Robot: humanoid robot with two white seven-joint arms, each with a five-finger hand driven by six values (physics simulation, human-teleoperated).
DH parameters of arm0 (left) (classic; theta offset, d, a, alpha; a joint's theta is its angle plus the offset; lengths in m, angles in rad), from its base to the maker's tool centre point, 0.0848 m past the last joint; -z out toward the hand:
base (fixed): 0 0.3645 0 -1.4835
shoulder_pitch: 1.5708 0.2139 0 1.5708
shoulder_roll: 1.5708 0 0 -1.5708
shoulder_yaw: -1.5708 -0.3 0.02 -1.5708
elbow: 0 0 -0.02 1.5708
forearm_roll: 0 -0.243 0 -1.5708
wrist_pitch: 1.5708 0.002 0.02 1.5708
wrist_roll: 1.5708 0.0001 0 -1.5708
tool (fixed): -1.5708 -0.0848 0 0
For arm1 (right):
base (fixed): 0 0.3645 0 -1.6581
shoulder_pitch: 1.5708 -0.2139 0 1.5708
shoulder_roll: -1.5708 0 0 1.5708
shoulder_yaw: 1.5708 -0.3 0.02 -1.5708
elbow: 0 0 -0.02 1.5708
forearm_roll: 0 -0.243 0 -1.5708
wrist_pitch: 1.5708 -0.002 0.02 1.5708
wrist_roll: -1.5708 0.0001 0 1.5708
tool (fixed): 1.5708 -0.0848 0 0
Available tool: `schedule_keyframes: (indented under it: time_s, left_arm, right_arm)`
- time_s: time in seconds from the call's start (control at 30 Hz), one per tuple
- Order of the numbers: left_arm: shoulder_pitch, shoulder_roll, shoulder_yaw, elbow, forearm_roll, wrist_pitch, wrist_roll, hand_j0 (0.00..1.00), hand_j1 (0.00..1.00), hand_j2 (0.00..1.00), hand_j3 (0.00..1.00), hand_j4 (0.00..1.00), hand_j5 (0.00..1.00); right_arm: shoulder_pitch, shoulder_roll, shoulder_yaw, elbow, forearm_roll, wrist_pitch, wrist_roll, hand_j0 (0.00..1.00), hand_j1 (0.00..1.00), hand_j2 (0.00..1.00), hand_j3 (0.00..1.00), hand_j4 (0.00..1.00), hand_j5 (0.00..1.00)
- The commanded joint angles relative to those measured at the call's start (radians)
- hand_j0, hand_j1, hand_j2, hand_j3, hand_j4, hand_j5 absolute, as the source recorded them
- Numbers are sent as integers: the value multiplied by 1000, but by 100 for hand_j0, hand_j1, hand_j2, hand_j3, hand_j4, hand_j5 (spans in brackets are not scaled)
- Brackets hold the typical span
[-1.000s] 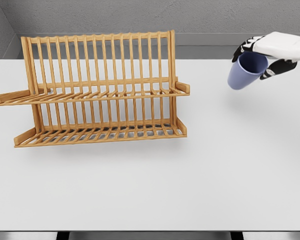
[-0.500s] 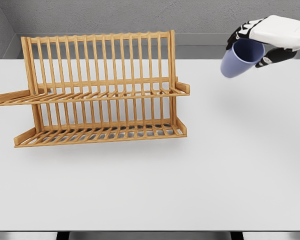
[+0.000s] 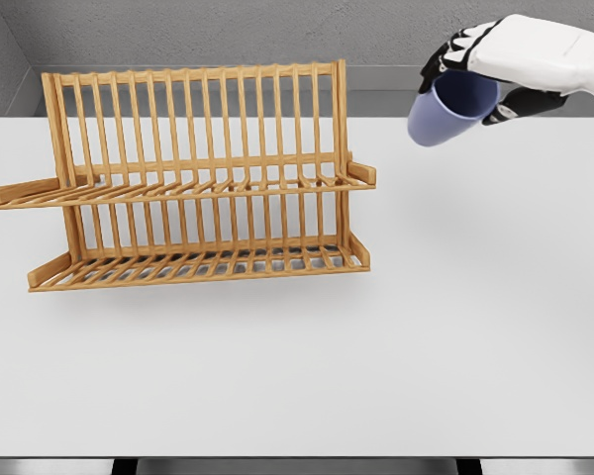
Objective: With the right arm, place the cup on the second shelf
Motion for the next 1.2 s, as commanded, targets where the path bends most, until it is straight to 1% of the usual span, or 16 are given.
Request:
schedule_keyframes:
  time_s: [0.0,0.1,0.17,0.27,0.33,0.57,0.8,0.97,1.07,1.13,1.17]
  left_arm:
    - [0,0,0,0,0,-1,0,100,100,100,100,100,100]
    - [0,0,0,0,0,-1,0,100,100,100,100,100,100]
    - [0,0,0,0,0,-1,0,100,100,100,100,100,100]
    - [0,0,0,0,0,-1,0,100,100,100,100,100,100]
    - [0,0,0,0,0,1,0,100,100,100,100,100,100]
    - [0,0,0,0,0,-1,0,100,100,100,100,100,100]
    - [0,0,0,0,0,1,0,100,100,100,100,100,100]
    - [0,0,0,0,0,1,0,100,100,100,100,100,100]
    - [0,0,0,0,0,-1,0,100,100,100,100,100,100]
    - [2,0,0,0,0,1,0,100,100,100,100,100,100]
    - [0,0,0,0,0,-1,0,100,100,100,100,100,100]
  right_arm:
    - [-2,0,-2,-21,-3,1,-1,64,64,64,64,64,64]
    - [-6,5,-2,-33,-3,1,-1,64,64,64,64,64,64]
    - [-8,5,-2,-67,-3,1,-1,64,64,64,64,64,64]
    - [-15,25,-1,-77,-3,3,-1,64,64,64,64,64,64]
    - [-17,25,-2,-93,-3,3,-1,64,64,64,64,64,64]
    - [-28,62,-1,-110,-3,1,-1,64,64,64,64,64,64]
    - [-34,105,2,-111,-5,-14,-1,64,64,64,64,64,64]
    - [-41,121,8,-111,-5,-26,-1,64,64,64,64,64,64]
    - [-45,160,16,-111,-5,-26,-1,64,64,64,64,64,64]
    - [-46,168,24,-111,-5,-26,-1,64,64,64,64,64,64]
    - [-48,183,33,-111,-5,-26,-1,64,64,64,64,64,64]
